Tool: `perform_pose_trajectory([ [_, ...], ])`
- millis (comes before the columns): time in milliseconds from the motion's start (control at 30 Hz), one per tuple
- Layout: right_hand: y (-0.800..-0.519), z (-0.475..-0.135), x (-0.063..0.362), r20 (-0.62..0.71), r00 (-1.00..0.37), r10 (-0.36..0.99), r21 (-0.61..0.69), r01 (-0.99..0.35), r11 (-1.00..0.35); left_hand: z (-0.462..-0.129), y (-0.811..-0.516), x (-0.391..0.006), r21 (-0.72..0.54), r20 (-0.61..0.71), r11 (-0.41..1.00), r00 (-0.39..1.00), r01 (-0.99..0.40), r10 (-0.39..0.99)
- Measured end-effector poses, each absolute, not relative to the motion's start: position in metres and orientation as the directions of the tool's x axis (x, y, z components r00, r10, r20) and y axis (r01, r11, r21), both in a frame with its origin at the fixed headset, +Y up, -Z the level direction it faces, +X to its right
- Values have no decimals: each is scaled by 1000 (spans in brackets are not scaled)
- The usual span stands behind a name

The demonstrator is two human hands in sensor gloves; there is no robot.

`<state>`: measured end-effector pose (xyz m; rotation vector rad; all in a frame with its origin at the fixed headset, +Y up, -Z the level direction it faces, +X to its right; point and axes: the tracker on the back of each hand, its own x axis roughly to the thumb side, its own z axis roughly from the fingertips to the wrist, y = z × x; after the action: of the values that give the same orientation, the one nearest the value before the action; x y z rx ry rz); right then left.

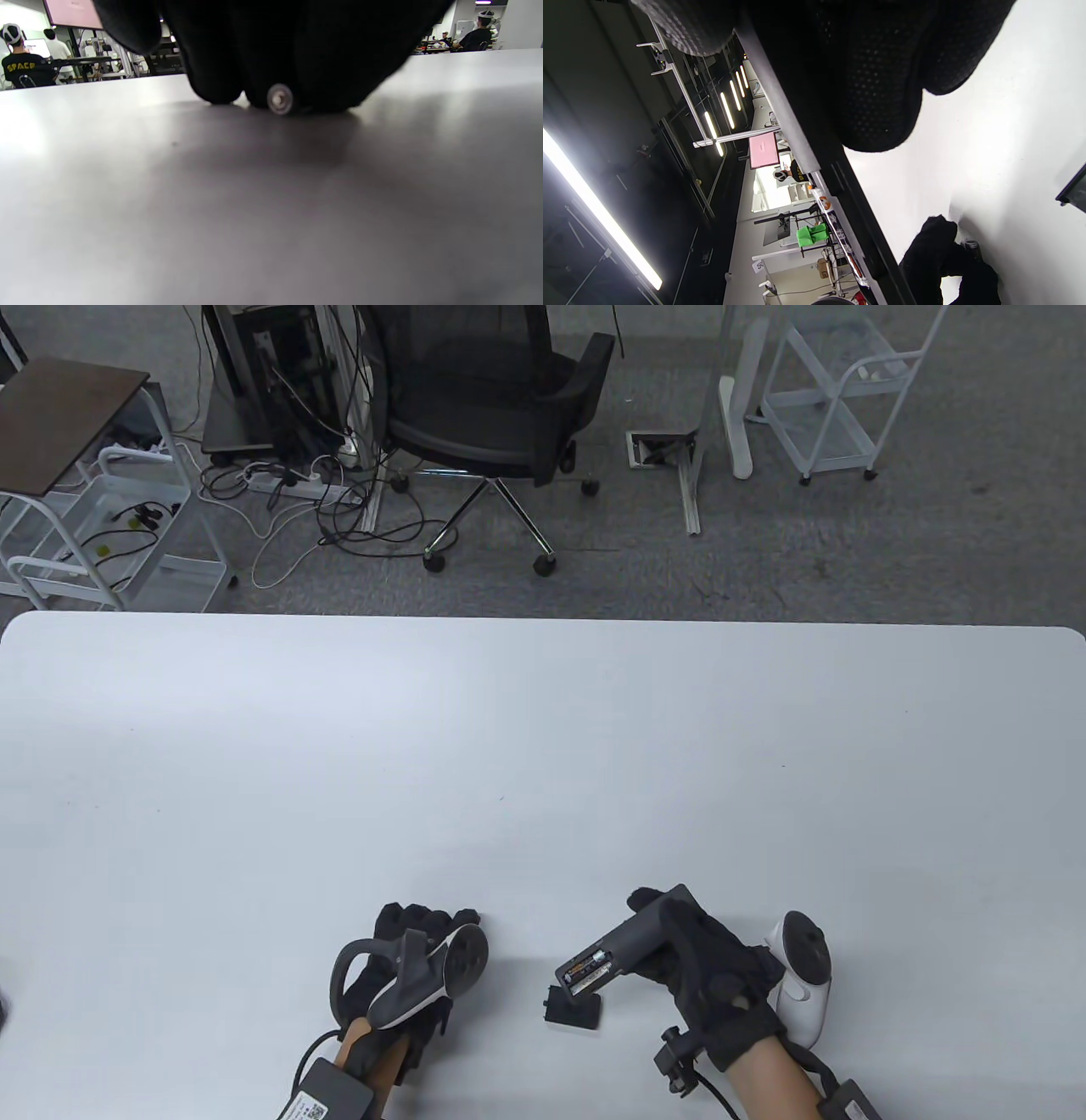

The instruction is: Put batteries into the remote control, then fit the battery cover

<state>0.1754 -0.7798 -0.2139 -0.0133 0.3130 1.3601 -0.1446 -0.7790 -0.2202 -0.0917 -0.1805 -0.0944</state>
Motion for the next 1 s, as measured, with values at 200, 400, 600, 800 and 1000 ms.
perform_pose_trajectory([
  [200,-780,-214,176,-223,166,961,166,-965,205,-218,-773,-145,-64,211,998,977,8,5],
  [400,-777,-216,182,-181,106,978,127,-983,130,-210,-758,-149,-76,294,964,918,-255,266],
  [600,-778,-215,179,-187,83,979,125,-986,108,-202,-747,-148,-63,337,921,861,-384,382],
  [800,-781,-213,170,-196,7,981,139,-990,35,-183,-734,-125,12,423,943,856,-333,297],
  [1000,-784,-214,166,-214,-20,977,151,-988,13,-164,-724,-99,99,495,968,856,-229,152],
])
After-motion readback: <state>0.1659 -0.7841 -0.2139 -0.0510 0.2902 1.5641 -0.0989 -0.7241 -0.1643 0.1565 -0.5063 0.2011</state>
